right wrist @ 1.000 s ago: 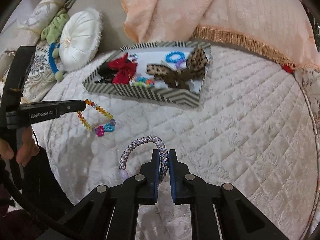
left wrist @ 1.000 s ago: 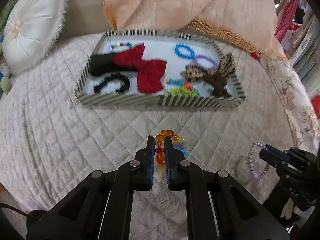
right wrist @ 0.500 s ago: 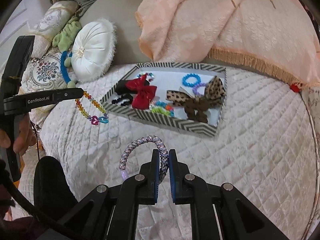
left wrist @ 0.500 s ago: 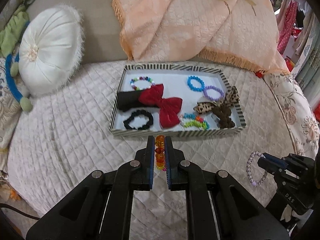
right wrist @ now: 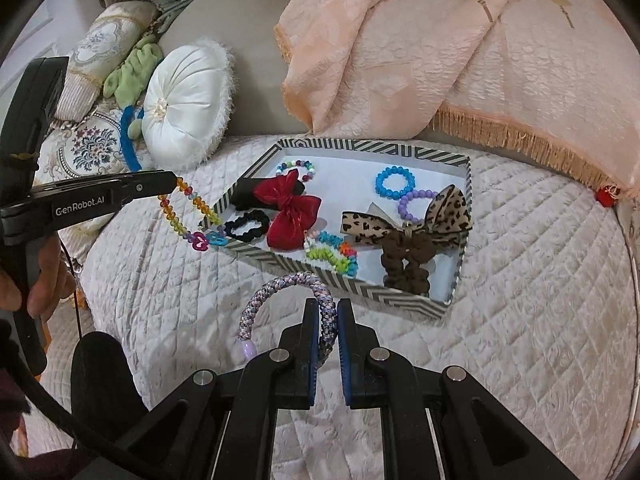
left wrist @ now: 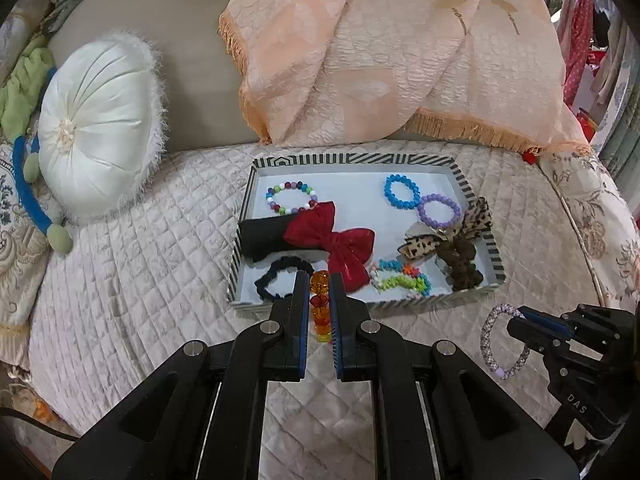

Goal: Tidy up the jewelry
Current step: 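Carry amber bracelet in left tool and silver bracelet in right tool over tray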

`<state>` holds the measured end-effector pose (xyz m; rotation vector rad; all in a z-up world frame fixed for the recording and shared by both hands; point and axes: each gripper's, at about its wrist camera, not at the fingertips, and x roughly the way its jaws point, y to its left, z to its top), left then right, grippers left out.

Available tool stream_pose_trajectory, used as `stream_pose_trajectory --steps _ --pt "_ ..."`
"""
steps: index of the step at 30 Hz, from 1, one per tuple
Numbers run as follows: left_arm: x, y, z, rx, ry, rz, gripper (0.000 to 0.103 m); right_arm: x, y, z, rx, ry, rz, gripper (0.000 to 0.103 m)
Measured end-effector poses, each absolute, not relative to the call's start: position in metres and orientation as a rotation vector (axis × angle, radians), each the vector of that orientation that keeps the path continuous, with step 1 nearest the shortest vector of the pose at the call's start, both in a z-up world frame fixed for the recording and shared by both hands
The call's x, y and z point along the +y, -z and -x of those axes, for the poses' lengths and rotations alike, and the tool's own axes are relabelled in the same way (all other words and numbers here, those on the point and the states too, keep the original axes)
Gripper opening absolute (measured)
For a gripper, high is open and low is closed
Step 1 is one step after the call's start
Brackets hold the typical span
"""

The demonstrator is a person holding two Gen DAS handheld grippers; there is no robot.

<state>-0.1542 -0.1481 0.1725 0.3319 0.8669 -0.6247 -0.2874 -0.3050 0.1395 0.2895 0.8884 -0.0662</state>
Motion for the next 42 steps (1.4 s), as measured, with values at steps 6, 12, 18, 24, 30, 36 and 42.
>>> stream_pose_trajectory --steps 6,12,18,24,30,36,42 --pt "-0.158 -0.173 0.136 0.864 0.605 -0.343 0.008 -0.312 -0.138 0.271 0.893 0.064 -0.287 0.008" --pt "-0.169 -0.175 0.119 0.854 0.591 -0.364 0.008 -0.323 -0.136 0.258 0.897 0.067 -0.299 0.008" --pt "-0.187 -0.180 0.095 0.853 0.579 -0.379 0.008 -0.339 -0.134 0.233 0.900 0.070 -0.322 0.008" --pt "-0.222 -0.178 0.073 0.859 0.584 -0.381 0.008 -0.355 -0.123 0.202 0.916 0.080 -0.344 0.008" --pt "-0.268 -0.164 0.057 0.883 0.620 -0.368 0.008 -0.368 -0.104 0.175 0.943 0.087 -0.385 0.008" --pt "-0.305 -0.136 0.040 0.939 0.673 -0.338 0.008 -0.375 -0.089 0.161 0.961 0.091 -0.403 0.008" --pt "-0.308 -0.092 0.010 1.011 0.616 -0.337 0.008 -0.377 -0.078 0.141 0.987 0.106 -0.399 0.008"
